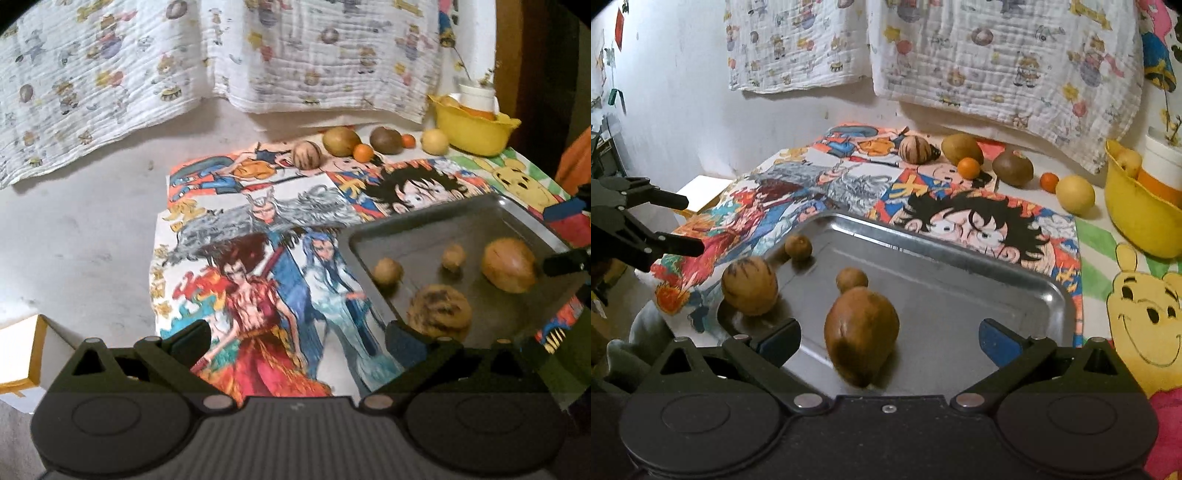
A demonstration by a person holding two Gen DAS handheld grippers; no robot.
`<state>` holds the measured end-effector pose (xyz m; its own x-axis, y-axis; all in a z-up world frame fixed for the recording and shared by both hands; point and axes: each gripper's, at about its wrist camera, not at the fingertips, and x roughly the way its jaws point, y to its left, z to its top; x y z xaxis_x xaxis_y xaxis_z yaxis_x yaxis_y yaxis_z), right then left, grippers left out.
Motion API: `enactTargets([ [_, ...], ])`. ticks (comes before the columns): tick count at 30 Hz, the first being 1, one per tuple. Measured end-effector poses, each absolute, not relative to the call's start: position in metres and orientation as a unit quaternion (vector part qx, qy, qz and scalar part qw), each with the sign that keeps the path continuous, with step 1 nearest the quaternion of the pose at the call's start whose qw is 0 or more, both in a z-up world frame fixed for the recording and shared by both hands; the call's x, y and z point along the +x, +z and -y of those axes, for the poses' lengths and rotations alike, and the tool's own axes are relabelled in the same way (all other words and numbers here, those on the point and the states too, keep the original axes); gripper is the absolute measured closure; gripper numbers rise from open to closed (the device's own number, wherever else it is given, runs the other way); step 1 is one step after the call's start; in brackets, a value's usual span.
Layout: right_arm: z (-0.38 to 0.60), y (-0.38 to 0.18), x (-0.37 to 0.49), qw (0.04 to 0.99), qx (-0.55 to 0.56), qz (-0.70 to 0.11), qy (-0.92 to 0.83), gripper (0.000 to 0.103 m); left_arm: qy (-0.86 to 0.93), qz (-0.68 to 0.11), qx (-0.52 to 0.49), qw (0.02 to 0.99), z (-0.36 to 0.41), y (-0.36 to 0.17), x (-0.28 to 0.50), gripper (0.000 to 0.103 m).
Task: Organize fruits
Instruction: 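Move both grippers back toward the fruit row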
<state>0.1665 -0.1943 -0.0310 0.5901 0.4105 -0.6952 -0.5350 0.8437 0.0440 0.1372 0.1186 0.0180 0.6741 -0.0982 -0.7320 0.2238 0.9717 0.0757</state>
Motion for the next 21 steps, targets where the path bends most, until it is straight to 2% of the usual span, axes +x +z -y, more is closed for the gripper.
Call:
enactTargets([
  [21,0.18,-0.029,0.258,0.894,-0.081,-0.351,0.266,0.001,-0.071,-0.393,0.079,0.913,-0.119,0.014,0.234,0.001],
])
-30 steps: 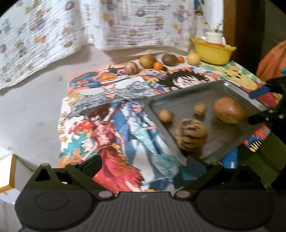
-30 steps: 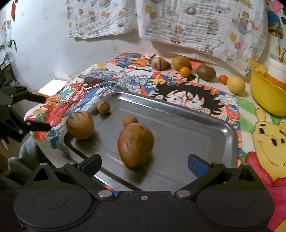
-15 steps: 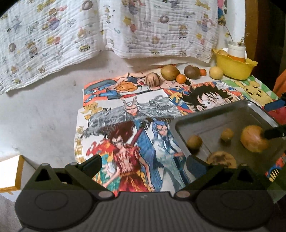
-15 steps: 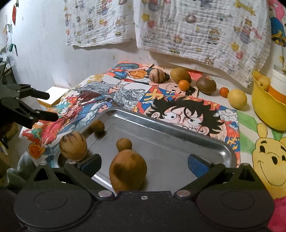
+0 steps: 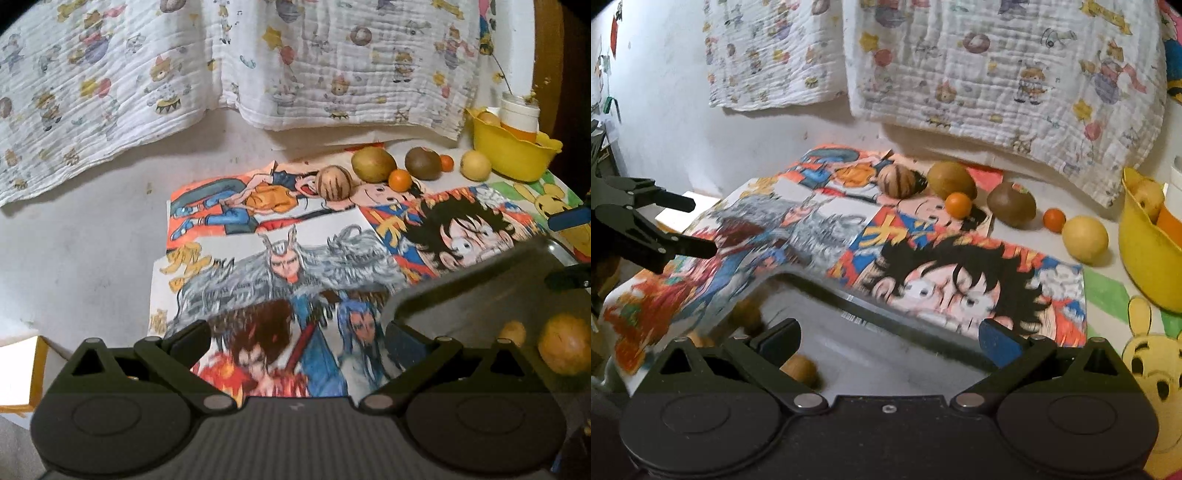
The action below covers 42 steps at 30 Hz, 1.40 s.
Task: Organize fruits
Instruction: 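Move both grippers back toward the fruit row, then grasp the brown striped round fruit with the left gripper while the right grasps the small orange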
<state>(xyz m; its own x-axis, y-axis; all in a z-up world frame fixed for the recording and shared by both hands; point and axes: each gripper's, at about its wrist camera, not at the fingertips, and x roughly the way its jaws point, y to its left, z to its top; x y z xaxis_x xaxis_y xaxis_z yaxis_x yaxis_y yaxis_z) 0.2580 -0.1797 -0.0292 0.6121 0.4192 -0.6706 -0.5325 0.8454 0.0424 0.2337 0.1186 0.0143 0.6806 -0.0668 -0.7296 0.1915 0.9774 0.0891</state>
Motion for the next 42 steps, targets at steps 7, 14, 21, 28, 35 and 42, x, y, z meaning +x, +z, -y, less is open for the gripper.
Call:
enactTargets([
  [7,0.168,-0.03,0.297,0.905,-0.093,-0.34,0.238,0.001,-0.07,-0.384,0.087,0.916,-0.112,0.009,0.274,0.001],
  [14,0.151,-0.036,0.334,0.907,-0.109,-0.341,0.223,0.001,-0.08,-0.362,0.12,0.921,-0.099,-0.001,0.319,0.001],
  [21,0.134,-0.047,0.372,0.911,-0.115,-0.337,0.208,0.001,-0.108,-0.344,0.101,0.927,-0.089,-0.011,0.368,0.001],
  [28,0.123,-0.062,0.41,0.914,-0.096,-0.341,0.198,0.004,-0.132,-0.336,0.079,0.929,-0.08,-0.027,0.411,0.001],
  [35,0.121,-0.077,0.436,0.918,-0.08,-0.345,0.176,0.014,-0.148,-0.336,0.065,0.928,-0.074,-0.039,0.434,0.001],
  [42,0.12,-0.088,0.45,0.922,-0.085,-0.343,0.159,0.025,-0.151,-0.34,0.047,0.927,-0.075,-0.046,0.449,0.001],
])
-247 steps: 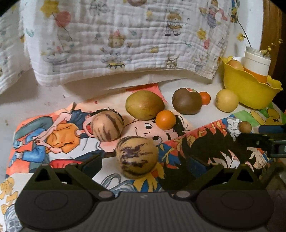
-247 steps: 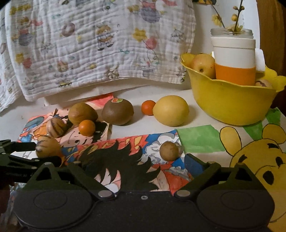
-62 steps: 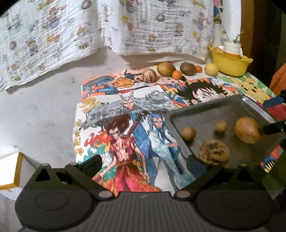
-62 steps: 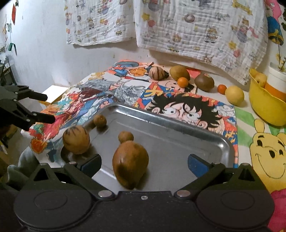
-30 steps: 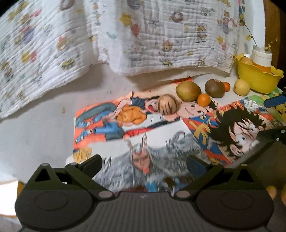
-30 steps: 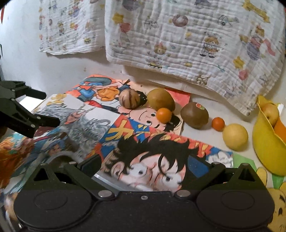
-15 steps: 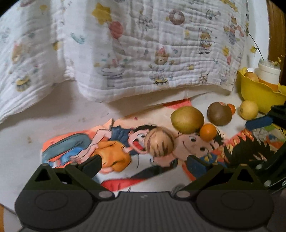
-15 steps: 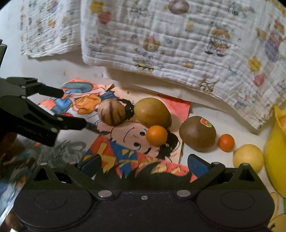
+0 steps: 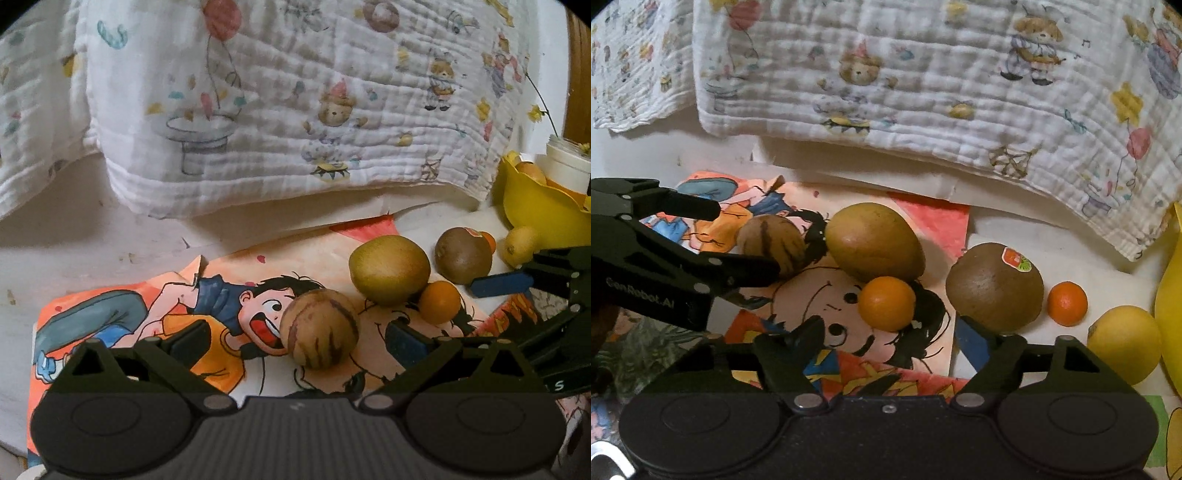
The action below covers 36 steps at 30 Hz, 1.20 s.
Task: Organize fruits
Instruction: 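Grasp the brown striped round fruit with the left gripper while the right grasps the small orange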
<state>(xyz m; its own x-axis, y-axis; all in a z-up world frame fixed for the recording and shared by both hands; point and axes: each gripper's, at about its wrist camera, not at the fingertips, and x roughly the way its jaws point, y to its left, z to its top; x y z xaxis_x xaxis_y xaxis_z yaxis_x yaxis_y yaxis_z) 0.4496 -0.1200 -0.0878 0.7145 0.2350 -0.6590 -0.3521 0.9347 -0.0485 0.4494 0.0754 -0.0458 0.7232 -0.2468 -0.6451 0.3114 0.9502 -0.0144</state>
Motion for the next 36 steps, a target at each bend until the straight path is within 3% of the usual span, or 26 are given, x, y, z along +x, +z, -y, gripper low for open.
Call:
enactTargets([
  [6,0.117,-0.093,0.456,0.926,-0.09,-0.334,0.152,0.036,-0.161,-0.343,0.037,0.925,-0.074,-0.049,0.456,0.012],
  [11,0.115,-0.092,0.461,0.927,-0.093,-0.33,0.153,0.051,-0.167,-0.348,0.033,0.922,-0.073,-0.051,0.459,0.021],
  [22,0.112,-0.092,0.46,0.925,-0.095,-0.329,0.166,0.065,-0.181,-0.366,0.019,0.913,-0.074,-0.054,0.466,0.047],
  [36,0.119,-0.084,0.439,0.925,-0.089,-0.315,0.193,0.066,-0.188,-0.362,0.022,0.913,-0.07,-0.041,0.444,0.05],
])
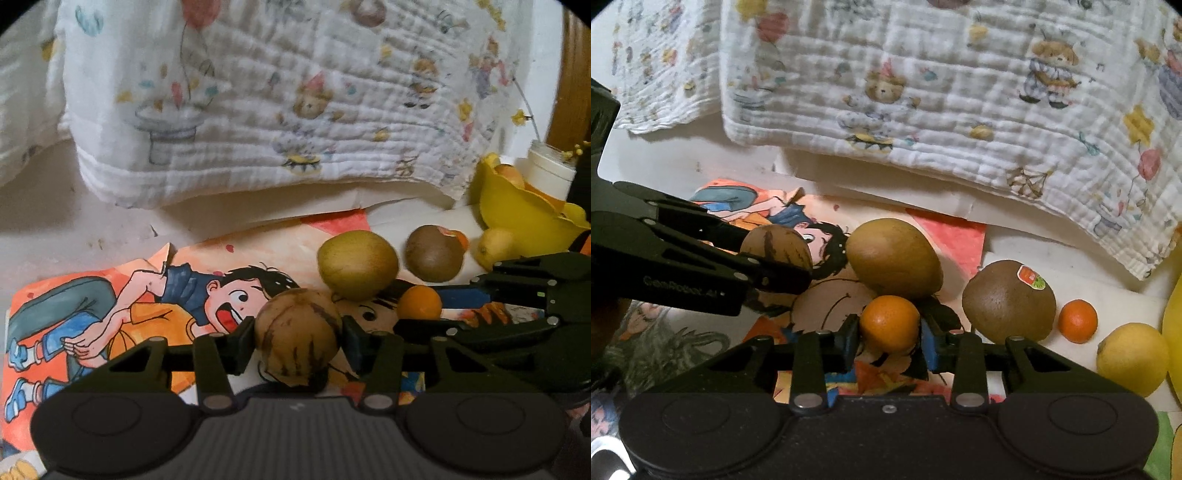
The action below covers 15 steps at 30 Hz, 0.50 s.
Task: Organize fruits
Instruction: 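Grasp the brown striped round fruit with the left gripper while the right grasps the small orange, then carry the striped fruit with the left gripper over the tray while the right carries the orange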
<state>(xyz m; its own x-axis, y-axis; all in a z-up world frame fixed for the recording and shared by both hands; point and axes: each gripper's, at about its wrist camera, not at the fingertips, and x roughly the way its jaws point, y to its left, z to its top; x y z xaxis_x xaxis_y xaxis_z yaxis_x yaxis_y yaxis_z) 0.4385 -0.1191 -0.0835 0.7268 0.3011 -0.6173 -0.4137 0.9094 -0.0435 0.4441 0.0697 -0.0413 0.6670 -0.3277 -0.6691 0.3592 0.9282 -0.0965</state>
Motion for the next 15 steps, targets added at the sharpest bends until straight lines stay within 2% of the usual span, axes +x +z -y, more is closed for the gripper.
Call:
enactTargets([
  [15,0.151,-0.053,0.353,0.925,-0.08,-0.296,0.224,0.066,-0.197,-0.348,0.017,0.916,-0.066,-0.006,0.36,0.05],
])
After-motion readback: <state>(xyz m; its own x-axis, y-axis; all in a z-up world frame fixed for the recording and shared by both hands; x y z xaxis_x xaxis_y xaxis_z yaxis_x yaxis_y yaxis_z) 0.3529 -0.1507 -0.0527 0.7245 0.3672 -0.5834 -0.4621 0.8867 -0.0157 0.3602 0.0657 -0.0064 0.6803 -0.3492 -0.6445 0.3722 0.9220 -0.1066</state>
